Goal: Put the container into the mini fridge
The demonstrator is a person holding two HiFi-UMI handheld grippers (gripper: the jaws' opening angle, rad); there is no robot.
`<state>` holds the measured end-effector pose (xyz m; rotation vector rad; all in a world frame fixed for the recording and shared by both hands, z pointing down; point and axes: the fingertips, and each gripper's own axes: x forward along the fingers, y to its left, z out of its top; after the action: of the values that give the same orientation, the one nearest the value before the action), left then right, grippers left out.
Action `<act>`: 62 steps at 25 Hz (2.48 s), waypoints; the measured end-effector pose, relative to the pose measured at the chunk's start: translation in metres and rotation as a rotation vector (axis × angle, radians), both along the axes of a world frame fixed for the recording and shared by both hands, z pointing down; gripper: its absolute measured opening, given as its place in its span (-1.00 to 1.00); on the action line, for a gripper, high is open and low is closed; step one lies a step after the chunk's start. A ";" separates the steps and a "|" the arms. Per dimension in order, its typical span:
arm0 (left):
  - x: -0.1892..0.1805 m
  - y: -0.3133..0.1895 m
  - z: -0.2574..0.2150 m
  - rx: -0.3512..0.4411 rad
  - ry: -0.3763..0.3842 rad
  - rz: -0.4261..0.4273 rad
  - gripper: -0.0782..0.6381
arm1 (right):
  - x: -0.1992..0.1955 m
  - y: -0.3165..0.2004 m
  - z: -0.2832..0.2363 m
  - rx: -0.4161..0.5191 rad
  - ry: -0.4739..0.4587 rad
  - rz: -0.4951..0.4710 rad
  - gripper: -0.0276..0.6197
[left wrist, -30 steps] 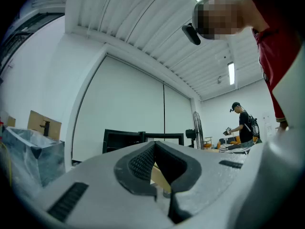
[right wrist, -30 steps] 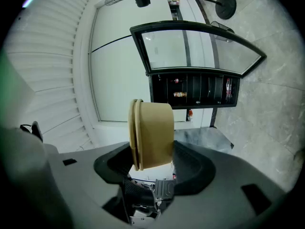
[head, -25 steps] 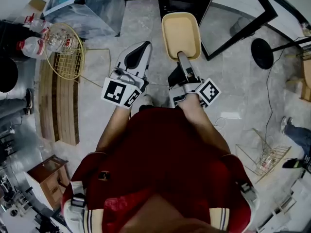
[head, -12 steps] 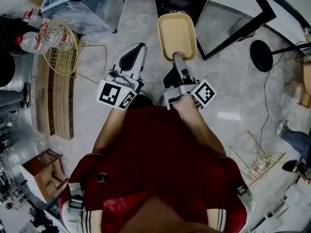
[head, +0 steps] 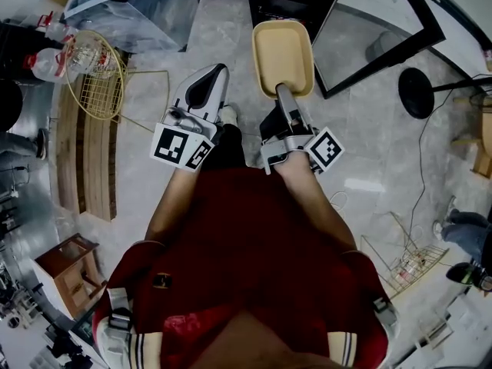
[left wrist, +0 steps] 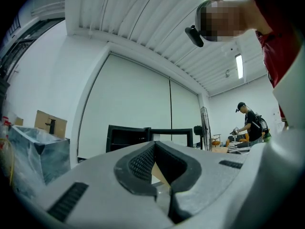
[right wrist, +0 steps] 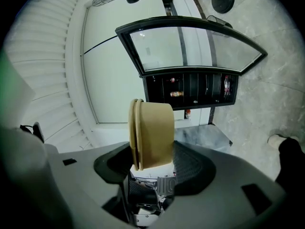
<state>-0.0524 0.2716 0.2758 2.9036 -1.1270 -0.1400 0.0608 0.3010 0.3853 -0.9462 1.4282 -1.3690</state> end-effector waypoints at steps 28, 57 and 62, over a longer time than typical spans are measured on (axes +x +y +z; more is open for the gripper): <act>-0.049 -0.283 0.021 0.012 0.032 0.162 -0.76 | -0.044 -0.255 0.030 -0.088 0.089 0.143 -0.17; -0.032 -0.400 0.062 -0.014 0.026 0.148 -0.76 | 0.001 -0.371 0.113 -0.222 0.128 0.172 -0.17; -0.011 -0.421 0.066 -0.015 0.018 0.108 -0.76 | 0.031 -0.393 0.130 -0.240 0.133 0.147 -0.17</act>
<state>-0.0631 -0.1489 0.3420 2.9349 -0.9612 -0.1539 0.0914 -0.0917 0.5154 -1.2927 1.2813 -1.4090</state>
